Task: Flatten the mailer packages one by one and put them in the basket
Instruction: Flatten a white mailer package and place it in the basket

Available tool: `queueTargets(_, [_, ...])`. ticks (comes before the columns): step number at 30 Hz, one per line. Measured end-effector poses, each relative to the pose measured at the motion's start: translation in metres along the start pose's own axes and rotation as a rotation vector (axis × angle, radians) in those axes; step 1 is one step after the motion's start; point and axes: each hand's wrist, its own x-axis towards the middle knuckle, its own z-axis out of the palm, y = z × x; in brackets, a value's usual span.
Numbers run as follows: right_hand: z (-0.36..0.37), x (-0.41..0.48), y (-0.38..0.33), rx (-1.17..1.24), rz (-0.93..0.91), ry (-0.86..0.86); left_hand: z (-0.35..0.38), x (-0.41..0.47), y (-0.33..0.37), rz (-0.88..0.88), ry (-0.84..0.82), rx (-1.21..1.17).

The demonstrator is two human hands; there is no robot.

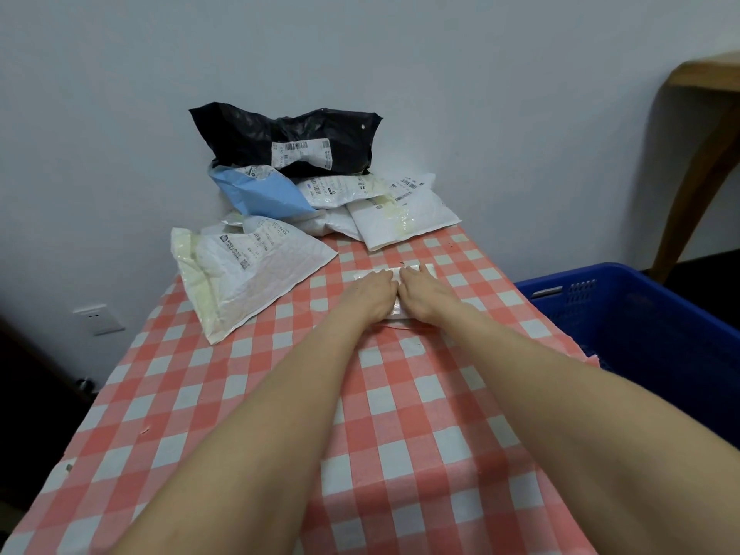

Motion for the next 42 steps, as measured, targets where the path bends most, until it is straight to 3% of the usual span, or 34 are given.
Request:
queueTargets(21, [0.007,0.003,0.008,-0.124,0.019,-0.077,0.009,-0.001,-0.013,-0.005,-0.02,-0.175])
queueTargets(27, [-0.001,0.003,0.011,-0.114,-0.015,-0.111,-0.002,-0.012,-0.005,-0.11,-0.049,-0.219])
queueTargets(29, [-0.012,0.001,0.012,-0.06,-0.02,-0.042,-0.01,-0.015,-0.014,-0.204,0.018,-0.224])
queueTargets(33, [-0.037,-0.004,0.015,0.057,0.193,0.221,-0.02,-0.012,-0.036,-0.359,0.214,-0.32])
queueTargets(38, [-0.029,-0.015,0.009,0.088,0.383,0.052,-0.019,-0.019,-0.023,-0.353,0.107,-0.351])
queueTargets(42, [-0.024,-0.017,-0.002,0.228,0.407,0.128,-0.019,-0.025,-0.013,-0.326,0.193,-0.433])
